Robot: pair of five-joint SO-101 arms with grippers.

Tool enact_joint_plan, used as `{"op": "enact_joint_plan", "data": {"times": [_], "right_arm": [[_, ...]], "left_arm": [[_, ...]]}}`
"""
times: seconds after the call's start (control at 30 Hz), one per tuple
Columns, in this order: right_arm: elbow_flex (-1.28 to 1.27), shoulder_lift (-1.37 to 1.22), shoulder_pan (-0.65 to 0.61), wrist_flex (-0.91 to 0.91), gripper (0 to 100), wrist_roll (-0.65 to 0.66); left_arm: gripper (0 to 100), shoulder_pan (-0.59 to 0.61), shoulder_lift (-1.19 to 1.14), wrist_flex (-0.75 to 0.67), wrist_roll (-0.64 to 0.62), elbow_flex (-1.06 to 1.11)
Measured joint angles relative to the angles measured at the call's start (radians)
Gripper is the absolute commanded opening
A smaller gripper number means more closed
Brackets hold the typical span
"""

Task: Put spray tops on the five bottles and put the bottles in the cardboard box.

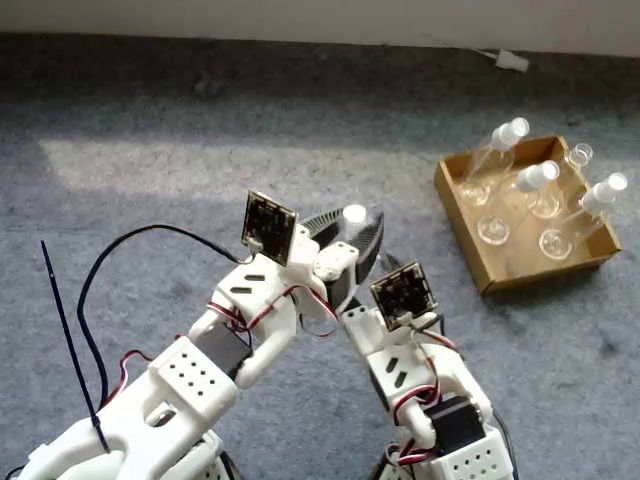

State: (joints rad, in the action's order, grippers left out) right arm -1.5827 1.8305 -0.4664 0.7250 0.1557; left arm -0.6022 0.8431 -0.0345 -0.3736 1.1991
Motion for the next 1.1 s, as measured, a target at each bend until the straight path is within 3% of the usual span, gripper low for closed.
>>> {"op": "enact_joint_plan", "data": {"times": [0.17, 0.47, 0.77, 1.0, 1.1], "right_arm": [[0.006, 0.0, 0.006, 0.003, 13.1, -0.002], [0.006, 0.0, 0.008, 0.003, 13.1, -0.002], [0.006, 0.0, 0.046, 0.003, 13.1, -0.003], [0.006, 0.0, 0.149, 0.003, 13.1, -0.003], [0.006, 0.0, 0.157, 0.003, 13.1, -0.003]], "left_arm": [[21, -0.005, -0.003, 0.089, -0.002, 0.006], [21, 0.02, 0.094, 0.127, 0.003, 0.035], [21, 0.023, 0.446, 0.496, 0.055, 0.04], [0, 0.075, 0.638, 0.689, 0.072, 0.04], [3, 0.167, 0.692, 0.727, 0.072, 0.04]]}}
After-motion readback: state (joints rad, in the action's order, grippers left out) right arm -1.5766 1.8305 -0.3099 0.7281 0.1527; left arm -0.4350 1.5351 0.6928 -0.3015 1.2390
